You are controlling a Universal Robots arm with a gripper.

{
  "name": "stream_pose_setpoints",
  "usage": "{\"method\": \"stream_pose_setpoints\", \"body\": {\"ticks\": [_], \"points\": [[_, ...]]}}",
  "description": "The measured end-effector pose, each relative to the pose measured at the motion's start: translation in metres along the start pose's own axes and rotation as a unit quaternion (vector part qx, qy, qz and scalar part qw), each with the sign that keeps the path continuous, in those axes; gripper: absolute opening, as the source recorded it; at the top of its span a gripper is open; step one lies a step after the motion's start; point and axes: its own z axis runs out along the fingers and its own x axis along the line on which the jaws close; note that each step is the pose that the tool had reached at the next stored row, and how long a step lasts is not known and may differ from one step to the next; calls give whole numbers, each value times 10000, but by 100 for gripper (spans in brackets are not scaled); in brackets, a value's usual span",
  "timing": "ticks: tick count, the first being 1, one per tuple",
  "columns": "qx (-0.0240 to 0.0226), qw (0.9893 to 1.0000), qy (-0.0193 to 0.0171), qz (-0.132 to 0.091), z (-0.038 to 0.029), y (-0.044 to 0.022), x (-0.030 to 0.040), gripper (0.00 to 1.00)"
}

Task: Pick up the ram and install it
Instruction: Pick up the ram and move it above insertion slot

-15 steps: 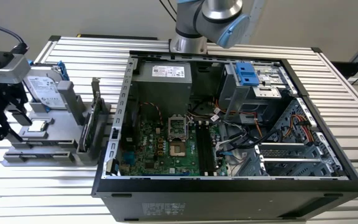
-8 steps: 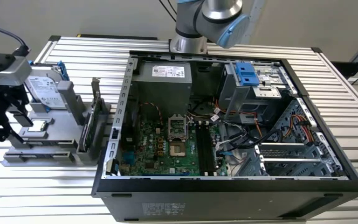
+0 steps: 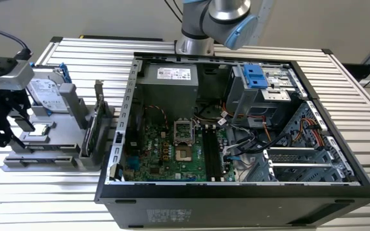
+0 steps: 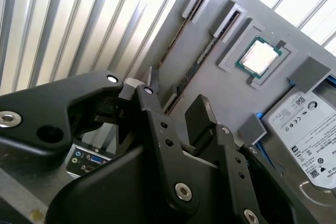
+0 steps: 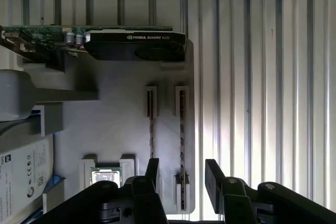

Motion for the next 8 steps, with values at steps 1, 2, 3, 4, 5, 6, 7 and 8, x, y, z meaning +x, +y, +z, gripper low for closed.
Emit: {"method": "stream_pose_setpoints", "body": {"ticks": [1,2,3,4,5,6,7,8], "points": [[0,10000,0,0,1,0,0,100],[0,10000,1,0,3,0,0,100],[-1,10000,1,0,5,0,0,100],[-1,10000,1,0,7,0,0,100],[-1,10000,1,0,8,1,0,100],[-1,10000,2,0,11,4,1,100],[-1,10000,2,0,13,7,0,100],[-1,10000,1,-1,13,12,0,100]]}}
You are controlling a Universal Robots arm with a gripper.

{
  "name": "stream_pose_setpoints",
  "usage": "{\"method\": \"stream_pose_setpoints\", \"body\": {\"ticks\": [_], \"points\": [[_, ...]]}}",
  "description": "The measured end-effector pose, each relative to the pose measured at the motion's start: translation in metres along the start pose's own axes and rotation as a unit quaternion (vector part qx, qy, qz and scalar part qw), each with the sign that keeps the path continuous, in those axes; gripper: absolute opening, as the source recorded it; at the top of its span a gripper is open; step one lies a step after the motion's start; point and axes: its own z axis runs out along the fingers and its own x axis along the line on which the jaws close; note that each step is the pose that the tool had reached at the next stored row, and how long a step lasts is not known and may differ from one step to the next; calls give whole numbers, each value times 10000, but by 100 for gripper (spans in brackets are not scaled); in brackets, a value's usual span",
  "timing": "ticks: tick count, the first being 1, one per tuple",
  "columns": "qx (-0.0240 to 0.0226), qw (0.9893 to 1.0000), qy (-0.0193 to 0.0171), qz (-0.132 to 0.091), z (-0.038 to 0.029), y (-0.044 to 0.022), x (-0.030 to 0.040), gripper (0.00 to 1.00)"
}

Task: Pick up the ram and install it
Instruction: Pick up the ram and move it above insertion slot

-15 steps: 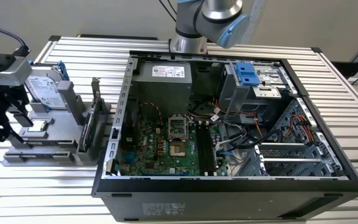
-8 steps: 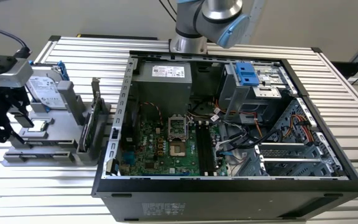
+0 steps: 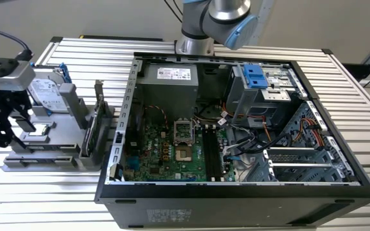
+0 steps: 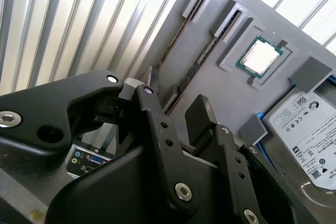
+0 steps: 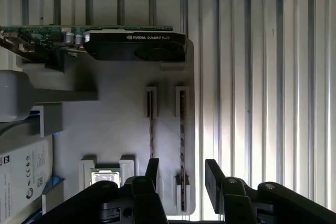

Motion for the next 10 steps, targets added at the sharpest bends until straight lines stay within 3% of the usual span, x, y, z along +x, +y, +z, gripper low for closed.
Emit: {"method": "stream_pose_setpoints", "body": {"ticks": [10], "points": [[0,10000,0,1,15,43,2,100]]}}
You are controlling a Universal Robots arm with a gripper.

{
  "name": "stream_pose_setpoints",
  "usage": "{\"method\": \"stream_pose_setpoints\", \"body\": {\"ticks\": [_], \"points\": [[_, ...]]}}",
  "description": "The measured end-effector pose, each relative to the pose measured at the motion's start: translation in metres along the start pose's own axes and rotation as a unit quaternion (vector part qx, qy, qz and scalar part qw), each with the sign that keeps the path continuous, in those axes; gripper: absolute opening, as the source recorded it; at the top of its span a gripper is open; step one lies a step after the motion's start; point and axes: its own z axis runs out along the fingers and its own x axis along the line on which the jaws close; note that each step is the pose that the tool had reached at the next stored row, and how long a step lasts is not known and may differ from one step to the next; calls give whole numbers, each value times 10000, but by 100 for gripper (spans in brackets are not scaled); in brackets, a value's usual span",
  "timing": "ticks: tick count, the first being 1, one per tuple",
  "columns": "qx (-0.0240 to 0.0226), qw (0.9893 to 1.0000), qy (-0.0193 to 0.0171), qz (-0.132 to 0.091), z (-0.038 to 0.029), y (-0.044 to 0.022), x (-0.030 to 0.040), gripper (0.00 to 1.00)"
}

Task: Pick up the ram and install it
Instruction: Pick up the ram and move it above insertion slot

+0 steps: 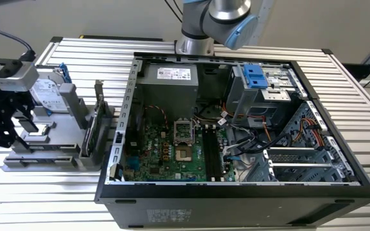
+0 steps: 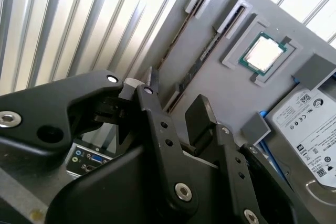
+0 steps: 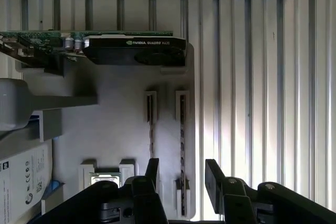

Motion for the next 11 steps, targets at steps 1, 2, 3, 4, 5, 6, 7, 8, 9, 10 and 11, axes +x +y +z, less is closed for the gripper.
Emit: {"method": "stream_pose_setpoints", "body": {"ticks": [1,2,3,4,5,6,7,8,9,10,11], "points": [[1,10000,-1,0,0,2,0,100],[0,10000,-1,0,0,4,0,100],[1,10000,-1,-1,1,5,0,100],[1,10000,-1,-1,2,5,0,100],[1,10000,-1,0,3,5,0,100],[0,10000,-1,0,7,5,0,100],[0,10000,-1,0,9,4,0,100],[1,10000,-1,0,11,4,0,100],[0,10000,-1,0,15,4,0,100],[0,10000,0,0,19,4,0,100],[0,10000,0,-1,25,4,0,100]]}}
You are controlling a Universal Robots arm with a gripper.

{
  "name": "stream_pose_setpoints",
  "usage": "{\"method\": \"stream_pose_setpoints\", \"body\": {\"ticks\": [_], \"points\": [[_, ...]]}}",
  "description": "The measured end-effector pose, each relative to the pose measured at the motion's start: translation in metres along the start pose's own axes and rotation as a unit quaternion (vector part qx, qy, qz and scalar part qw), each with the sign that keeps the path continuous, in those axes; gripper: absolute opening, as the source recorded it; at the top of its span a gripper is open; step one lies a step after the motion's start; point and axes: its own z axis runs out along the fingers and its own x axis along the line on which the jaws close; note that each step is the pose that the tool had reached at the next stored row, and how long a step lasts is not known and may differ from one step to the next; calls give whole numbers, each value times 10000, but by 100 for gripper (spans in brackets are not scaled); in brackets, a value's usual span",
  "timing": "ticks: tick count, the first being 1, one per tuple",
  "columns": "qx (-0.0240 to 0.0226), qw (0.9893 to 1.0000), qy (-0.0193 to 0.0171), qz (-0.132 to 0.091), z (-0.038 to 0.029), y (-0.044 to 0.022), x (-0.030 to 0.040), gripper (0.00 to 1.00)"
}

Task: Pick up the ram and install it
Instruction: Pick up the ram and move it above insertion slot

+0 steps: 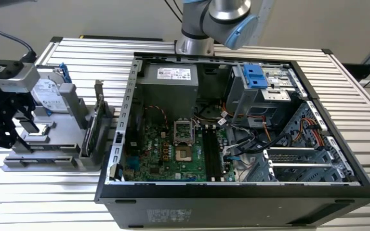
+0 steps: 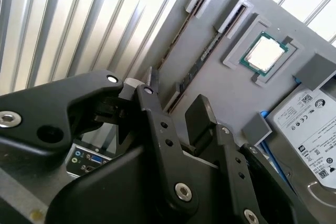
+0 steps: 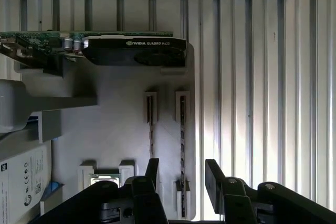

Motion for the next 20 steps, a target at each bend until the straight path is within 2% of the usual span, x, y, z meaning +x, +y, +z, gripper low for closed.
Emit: {"method": "stream_pose_setpoints", "body": {"ticks": [20], "points": [[13,10000,-1,0,151,-8,6,100]]}}
